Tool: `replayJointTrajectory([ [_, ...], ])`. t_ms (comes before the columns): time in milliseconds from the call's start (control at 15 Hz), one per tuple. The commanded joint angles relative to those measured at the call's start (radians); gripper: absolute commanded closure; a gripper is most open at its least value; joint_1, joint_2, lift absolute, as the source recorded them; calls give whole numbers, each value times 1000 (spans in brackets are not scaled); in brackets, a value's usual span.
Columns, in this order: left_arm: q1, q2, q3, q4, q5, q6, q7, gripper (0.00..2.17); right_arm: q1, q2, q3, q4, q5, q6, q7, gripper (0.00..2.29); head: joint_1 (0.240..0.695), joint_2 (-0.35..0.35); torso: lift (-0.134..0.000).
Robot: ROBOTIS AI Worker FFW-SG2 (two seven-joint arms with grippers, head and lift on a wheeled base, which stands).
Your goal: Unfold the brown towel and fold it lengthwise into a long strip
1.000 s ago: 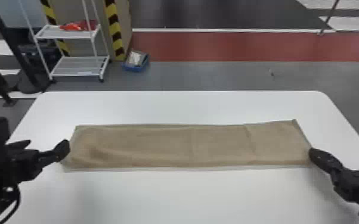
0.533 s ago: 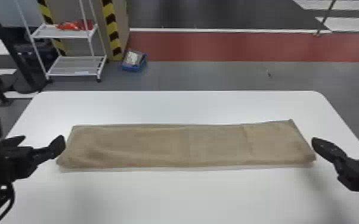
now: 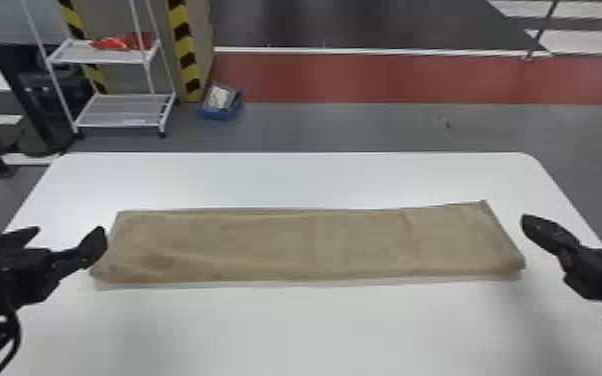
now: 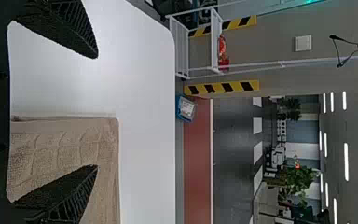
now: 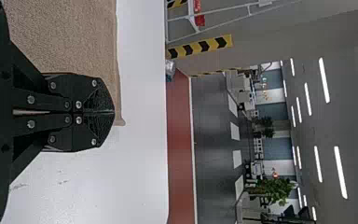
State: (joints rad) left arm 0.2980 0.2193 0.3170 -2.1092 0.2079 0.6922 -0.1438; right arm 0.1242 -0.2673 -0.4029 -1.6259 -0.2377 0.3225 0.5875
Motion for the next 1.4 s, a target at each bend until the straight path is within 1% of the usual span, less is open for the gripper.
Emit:
replayJointTrajectory([
  [0, 4, 0, -2, -3, 2, -9, 0, 39, -8, -1, 0, 9, 5, 5, 0, 1490, 695, -25, -123],
  [200, 9, 0, -1, -8, 5, -15, -8, 46, -15, -1, 1, 20, 8, 2, 0, 1490, 695, -30, -123],
  [533, 9, 2, -4, -11, 5, -15, -10, 43, -28, -10, 1, 38, 8, 2, 3, 1487, 695, -37, -123],
  [600, 9, 2, -6, -11, 5, -18, -10, 43, -29, -12, 1, 44, 5, 2, 3, 1352, 695, -38, -123],
  [733, 12, 0, -7, -11, 5, -30, -10, 43, -31, -15, 1, 49, 5, 2, 3, 603, 695, -42, -123],
  [800, 17, 0, -9, -11, 5, -46, -10, 43, -31, -16, 1, 49, 5, 2, 3, 306, 695, -43, -123],
  [867, 24, 0, -9, -11, 5, -61, -10, 43, -31, -16, 1, 49, 3, 2, 3, 120, 695, -45, -123],
  [1067, 46, -9, -12, -18, 5, -107, -5, 43, -24, -13, 4, 31, -6, 2, 6, 107, 695, -48, -123],
  [1200, 87, -29, -35, -35, 7, -214, 16, 43, -5, 7, 18, -25, -8, 5, 5, 107, 695, -47, -123],
  [1333, 110, -31, -88, -43, 5, -300, 64, 43, 14, 34, 49, -88, 3, 5, 0, 107, 695, -39, -123],
])
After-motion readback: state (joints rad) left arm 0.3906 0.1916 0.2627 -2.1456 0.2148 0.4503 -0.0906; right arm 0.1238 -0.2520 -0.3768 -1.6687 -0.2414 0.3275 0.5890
